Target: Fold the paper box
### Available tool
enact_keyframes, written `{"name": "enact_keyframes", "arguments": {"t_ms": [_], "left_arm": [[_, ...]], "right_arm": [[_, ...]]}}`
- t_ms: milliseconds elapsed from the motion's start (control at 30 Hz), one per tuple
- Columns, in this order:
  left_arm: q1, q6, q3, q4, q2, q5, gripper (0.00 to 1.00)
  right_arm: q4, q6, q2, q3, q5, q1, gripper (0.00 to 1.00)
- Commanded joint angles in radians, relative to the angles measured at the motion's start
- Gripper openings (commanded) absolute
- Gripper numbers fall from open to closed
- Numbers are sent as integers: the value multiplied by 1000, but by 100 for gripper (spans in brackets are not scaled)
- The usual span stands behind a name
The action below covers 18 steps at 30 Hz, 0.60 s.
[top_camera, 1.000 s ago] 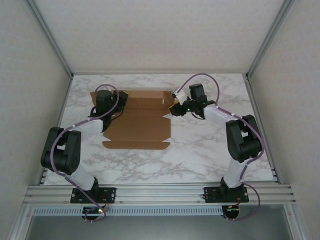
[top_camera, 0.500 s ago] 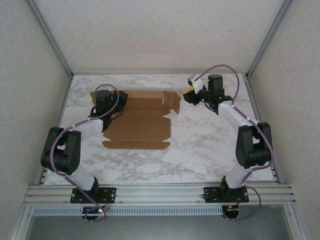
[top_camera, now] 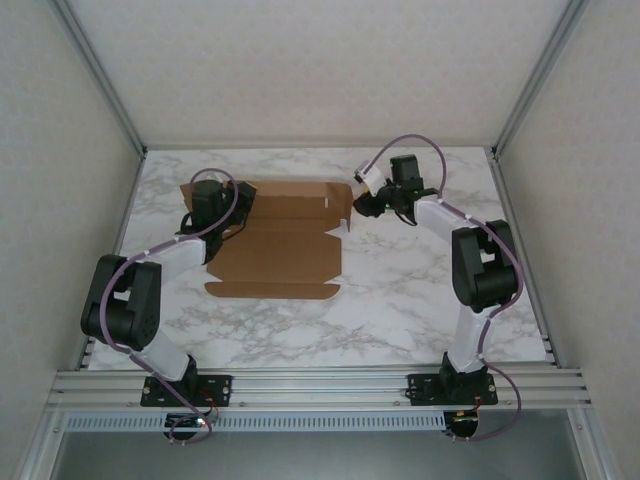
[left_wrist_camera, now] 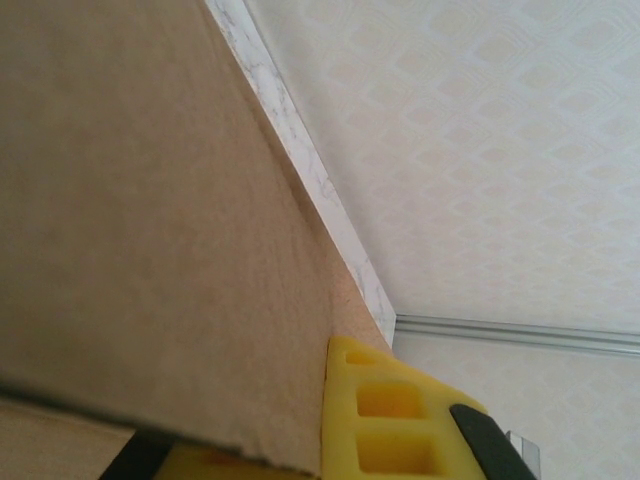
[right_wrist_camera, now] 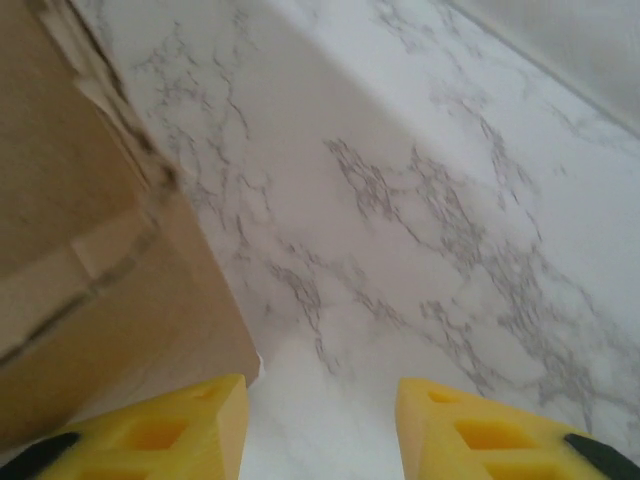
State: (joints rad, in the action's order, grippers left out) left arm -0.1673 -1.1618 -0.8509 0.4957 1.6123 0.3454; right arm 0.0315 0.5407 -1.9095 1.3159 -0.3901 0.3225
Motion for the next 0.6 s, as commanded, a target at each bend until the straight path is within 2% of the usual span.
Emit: {"name": "enact_keyframes", "arguments": {"t_ms": [0,333,567], "left_arm": [[-7,40,7,-144,0,17,1],[-6,41,3,-146,7,18,1],[-6,51,-13,-146,6,14,0]], "right_arm": [[-53,72,-17,-23,-38,12,46],[13,170,7,-28,-219,19,48],[39,216,20,-2,-233,43,48]]}}
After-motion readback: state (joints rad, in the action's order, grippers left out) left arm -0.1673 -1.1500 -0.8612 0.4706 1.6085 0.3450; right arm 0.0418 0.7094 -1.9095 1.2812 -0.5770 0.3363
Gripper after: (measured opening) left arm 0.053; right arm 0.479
